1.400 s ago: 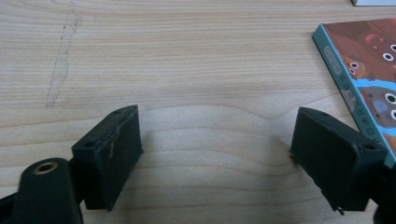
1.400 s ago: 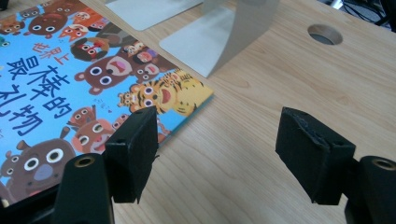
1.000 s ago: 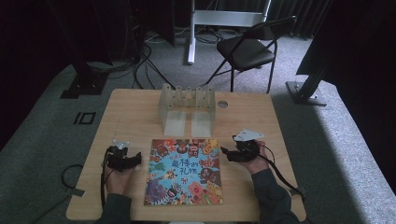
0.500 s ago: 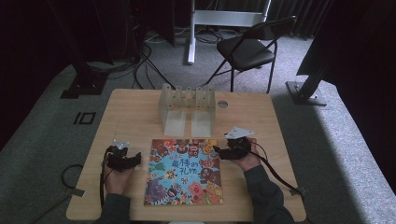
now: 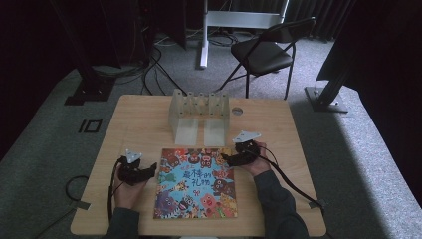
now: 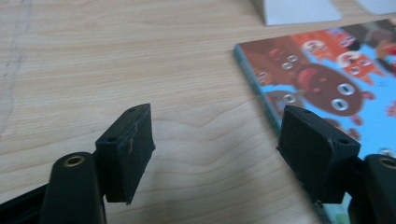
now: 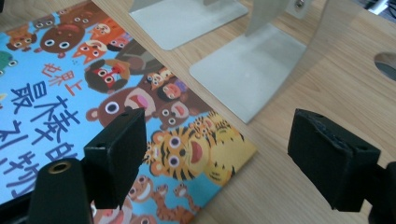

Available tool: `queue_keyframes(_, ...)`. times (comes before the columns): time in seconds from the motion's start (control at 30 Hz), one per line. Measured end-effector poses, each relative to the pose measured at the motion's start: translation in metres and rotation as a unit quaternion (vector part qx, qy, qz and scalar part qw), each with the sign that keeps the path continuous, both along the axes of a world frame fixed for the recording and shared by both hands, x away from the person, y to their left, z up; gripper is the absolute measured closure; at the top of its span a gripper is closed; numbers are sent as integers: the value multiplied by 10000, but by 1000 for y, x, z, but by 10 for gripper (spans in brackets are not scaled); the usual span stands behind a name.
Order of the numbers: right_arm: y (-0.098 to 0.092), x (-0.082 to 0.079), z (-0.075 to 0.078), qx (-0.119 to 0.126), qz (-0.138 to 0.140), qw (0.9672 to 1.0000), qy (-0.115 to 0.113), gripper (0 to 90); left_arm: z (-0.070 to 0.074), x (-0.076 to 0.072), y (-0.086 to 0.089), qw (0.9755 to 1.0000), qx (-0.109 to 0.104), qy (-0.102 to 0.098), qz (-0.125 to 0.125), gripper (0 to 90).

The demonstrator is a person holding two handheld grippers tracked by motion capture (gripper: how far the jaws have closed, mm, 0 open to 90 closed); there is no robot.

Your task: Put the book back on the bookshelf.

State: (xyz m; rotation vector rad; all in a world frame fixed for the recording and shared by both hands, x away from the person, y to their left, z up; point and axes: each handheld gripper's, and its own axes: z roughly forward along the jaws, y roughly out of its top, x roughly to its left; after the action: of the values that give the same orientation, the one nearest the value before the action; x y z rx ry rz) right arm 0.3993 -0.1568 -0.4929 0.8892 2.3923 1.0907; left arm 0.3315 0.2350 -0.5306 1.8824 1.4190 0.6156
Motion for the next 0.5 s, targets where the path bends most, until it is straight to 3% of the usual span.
queue_keyframes(0.17,4,6,-2,14,121,9999,15,185,3,-4,-7,9998,-1,-63,-168,233)
queue_keyframes(0.2,5,9,-4,-10,188,9998,43,172,4,-5,-10,9997,98,-77,-189,183)
queue_keyframes(0.27,5,9,-4,-10,188,9998,43,172,4,-6,-12,9996,185,-84,-215,172)
queue_keyframes(0.3,5,10,-5,-15,217,9997,65,169,6,-9,-22,9987,343,-79,-358,172)
queue_keyframes(0.4,5,18,-11,2,282,9994,180,166,7,-13,-33,9973,404,-53,-611,100)
queue_keyframes(0.5,6,22,-17,-42,353,9990,263,155,7,-18,-43,9954,382,-84,-878,90)
